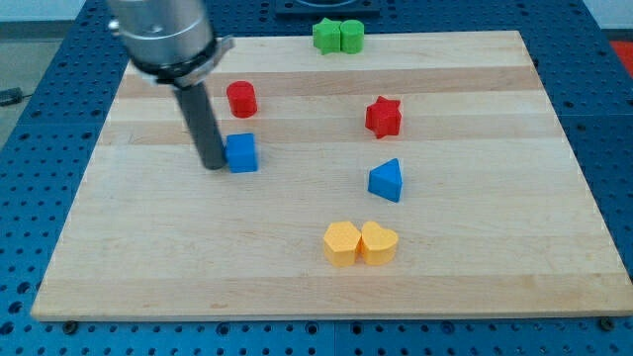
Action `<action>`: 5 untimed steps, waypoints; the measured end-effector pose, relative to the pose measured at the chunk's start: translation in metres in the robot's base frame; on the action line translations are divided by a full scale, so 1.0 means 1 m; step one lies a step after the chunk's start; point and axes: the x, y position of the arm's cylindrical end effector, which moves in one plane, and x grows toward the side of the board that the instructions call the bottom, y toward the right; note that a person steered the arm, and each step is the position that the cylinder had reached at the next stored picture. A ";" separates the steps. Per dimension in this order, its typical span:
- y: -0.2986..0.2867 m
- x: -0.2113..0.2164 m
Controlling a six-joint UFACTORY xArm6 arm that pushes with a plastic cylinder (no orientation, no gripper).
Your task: Move the blue triangle close to the bottom left of the red star
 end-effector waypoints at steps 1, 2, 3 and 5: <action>0.042 -0.017; 0.052 -0.021; 0.078 0.035; 0.191 0.066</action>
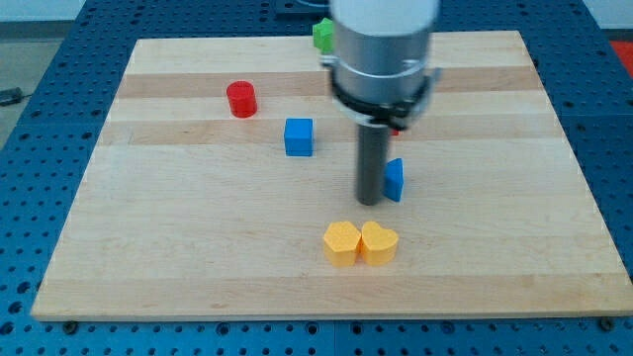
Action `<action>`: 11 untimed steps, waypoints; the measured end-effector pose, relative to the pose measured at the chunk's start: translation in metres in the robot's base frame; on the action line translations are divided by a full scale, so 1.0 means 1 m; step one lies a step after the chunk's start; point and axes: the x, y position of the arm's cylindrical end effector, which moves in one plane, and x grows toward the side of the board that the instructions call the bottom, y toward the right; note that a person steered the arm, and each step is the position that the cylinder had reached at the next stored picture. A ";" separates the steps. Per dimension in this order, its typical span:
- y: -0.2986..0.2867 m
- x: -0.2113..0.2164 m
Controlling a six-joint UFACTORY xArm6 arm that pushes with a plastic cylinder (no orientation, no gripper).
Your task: Move the blue triangle close to the bottom left of the red star
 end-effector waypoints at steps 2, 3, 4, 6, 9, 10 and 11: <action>0.061 0.002; 0.037 0.001; 0.003 -0.008; 0.017 0.006; 0.017 -0.027; 0.002 -0.046; -0.007 -0.054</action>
